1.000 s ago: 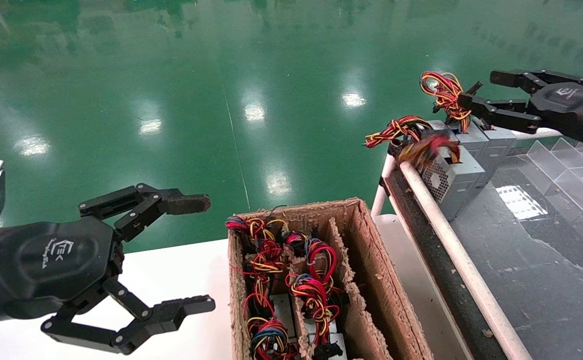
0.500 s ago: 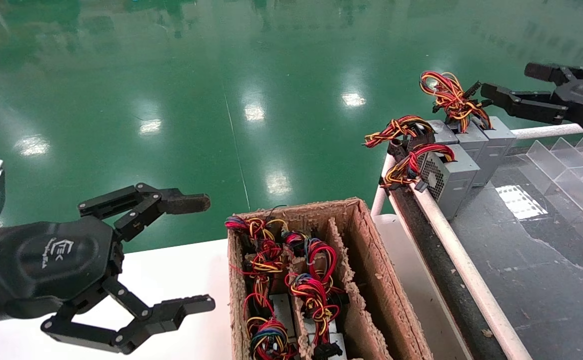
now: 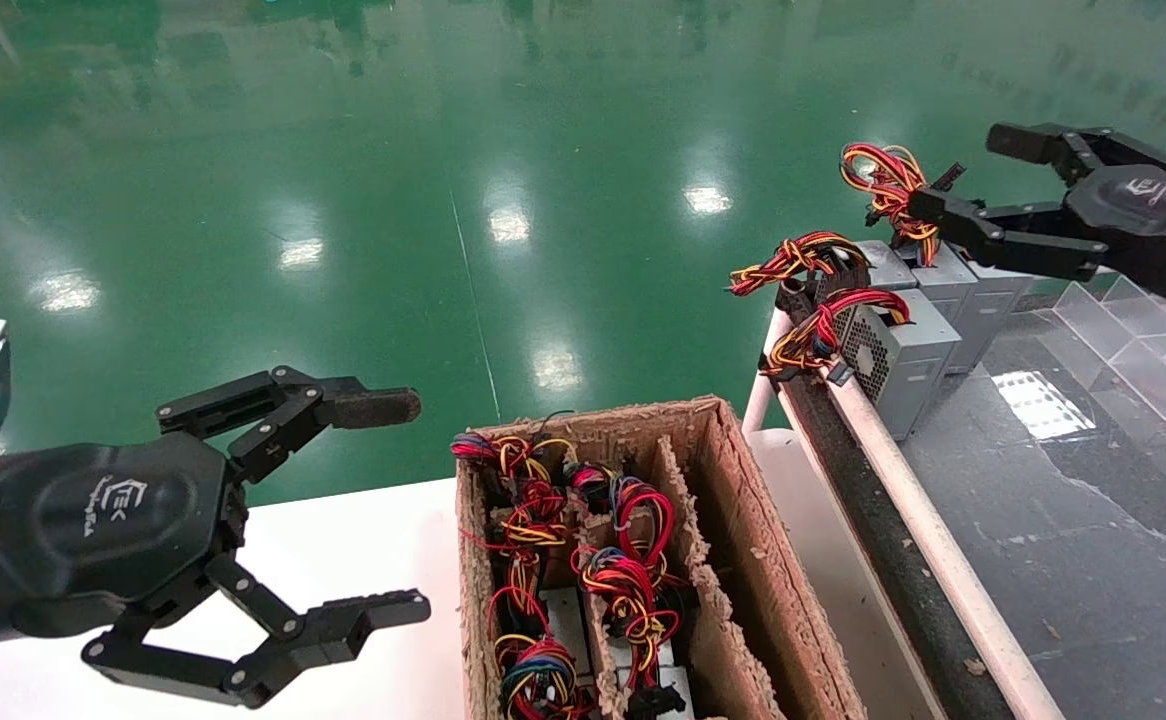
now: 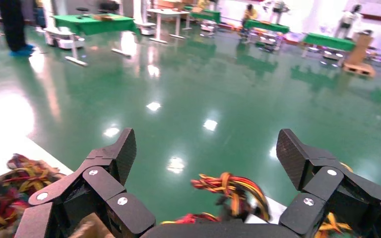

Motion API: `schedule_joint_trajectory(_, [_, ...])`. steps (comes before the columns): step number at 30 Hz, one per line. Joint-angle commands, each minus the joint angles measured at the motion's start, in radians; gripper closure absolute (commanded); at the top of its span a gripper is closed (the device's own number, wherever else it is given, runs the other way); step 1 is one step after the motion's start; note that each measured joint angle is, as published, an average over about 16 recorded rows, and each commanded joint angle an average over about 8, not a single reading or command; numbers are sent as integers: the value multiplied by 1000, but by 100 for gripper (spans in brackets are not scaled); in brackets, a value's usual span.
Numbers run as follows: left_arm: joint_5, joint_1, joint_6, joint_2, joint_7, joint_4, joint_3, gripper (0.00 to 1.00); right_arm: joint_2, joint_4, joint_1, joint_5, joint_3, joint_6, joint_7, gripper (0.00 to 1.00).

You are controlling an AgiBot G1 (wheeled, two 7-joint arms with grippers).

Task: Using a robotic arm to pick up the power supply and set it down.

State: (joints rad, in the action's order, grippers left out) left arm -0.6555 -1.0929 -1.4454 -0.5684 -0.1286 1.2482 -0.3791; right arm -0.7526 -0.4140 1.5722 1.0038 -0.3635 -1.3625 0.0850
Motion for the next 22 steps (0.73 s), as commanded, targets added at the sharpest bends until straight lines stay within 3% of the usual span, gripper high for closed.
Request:
schedule_joint_trajectory(1, [0,0,0,0,0,0,0,0,7,-44,-25,-14,4,-7,-14,0])
schedule_joint_trajectory(22, [0,0,0,0,0,0,0,0,77,-476,-272,-150,46,-73,-149,0])
